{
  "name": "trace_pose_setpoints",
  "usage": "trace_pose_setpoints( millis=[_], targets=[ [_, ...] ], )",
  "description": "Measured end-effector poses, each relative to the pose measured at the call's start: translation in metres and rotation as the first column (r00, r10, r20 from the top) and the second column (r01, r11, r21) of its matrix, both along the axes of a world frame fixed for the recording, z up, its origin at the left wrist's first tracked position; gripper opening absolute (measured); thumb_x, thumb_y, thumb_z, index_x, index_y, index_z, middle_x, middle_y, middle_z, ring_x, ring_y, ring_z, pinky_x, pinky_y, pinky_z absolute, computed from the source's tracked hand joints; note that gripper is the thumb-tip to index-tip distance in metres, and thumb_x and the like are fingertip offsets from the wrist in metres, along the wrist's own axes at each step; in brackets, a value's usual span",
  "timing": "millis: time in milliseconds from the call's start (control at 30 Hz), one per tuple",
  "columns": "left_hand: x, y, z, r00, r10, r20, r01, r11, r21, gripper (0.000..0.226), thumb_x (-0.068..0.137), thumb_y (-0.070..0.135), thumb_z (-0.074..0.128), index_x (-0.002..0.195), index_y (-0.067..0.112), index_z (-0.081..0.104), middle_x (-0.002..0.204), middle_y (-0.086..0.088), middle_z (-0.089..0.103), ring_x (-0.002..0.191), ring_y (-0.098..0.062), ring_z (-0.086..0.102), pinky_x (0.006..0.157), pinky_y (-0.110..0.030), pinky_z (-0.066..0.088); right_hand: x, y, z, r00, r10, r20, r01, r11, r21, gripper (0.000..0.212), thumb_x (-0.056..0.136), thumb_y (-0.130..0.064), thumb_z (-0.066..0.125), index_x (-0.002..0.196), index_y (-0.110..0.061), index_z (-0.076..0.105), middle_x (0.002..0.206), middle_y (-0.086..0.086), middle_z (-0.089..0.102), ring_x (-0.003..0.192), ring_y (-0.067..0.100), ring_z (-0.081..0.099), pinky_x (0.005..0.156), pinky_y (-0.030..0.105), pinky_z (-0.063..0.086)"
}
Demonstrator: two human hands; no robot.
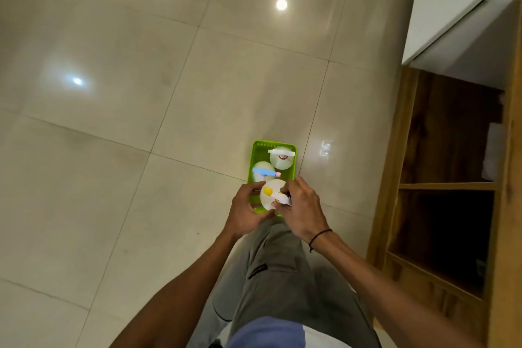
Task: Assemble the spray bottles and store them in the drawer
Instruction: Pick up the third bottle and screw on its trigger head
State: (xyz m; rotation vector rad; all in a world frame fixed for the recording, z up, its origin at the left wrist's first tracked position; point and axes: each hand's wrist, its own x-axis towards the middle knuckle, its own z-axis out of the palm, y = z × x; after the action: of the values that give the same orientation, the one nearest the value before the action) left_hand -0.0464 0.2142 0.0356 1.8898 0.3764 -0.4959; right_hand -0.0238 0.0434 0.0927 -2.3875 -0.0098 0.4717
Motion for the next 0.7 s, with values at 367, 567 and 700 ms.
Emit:
trace_pose_setpoints(
  millis=[367, 567, 700],
  targets=[
    [-0.001, -0.014, -0.060, 0.969, 0.095, -0.228, -0.100, 0.995, -0.007, 0.063, 0.081, 0.014, 0.092, 0.138, 0.008, 0.064, 0.127, -0.008, 0.073, 0.113, -0.022, 0.071, 0.092, -0.022, 0.058, -0.007, 0.008, -0.083, 0.987, -0.067, -0.145, 0.058, 0.996, -0.068, 0.035, 0.085, -0.022, 0.086, 0.109, -0.006, 0.067, 0.112, 0.010, 0.060, 0.098, 0.029, 0.064, 0.082, 0.032, 0.052],
    [0.012, -0.024, -0.086, 0.938, 0.097, -0.334, -0.087, 0.995, 0.042, 0.052, 0.092, 0.014, 0.082, 0.139, 0.002, 0.065, 0.130, -0.019, 0.073, 0.119, -0.031, 0.072, 0.107, -0.042, 0.056, 0.002, 0.008, -0.119, 0.979, -0.045, -0.201, 0.017, 0.990, -0.138, 0.031, 0.093, -0.020, 0.077, 0.117, -0.005, 0.064, 0.122, 0.014, 0.058, 0.110, 0.031, 0.061, 0.091, 0.038, 0.052],
    [0.016, -0.028, -0.092, 0.921, 0.071, -0.383, -0.062, 0.997, 0.036, 0.049, 0.099, 0.011, 0.072, 0.145, 0.001, 0.060, 0.139, -0.018, 0.069, 0.130, -0.032, 0.067, 0.113, -0.044, 0.052, 0.001, 0.004, -0.130, 0.966, 0.022, -0.256, -0.077, 0.975, -0.206, 0.033, 0.097, -0.011, 0.069, 0.128, -0.007, 0.059, 0.131, 0.014, 0.053, 0.119, 0.033, 0.058, 0.096, 0.039, 0.051]
  ],
)
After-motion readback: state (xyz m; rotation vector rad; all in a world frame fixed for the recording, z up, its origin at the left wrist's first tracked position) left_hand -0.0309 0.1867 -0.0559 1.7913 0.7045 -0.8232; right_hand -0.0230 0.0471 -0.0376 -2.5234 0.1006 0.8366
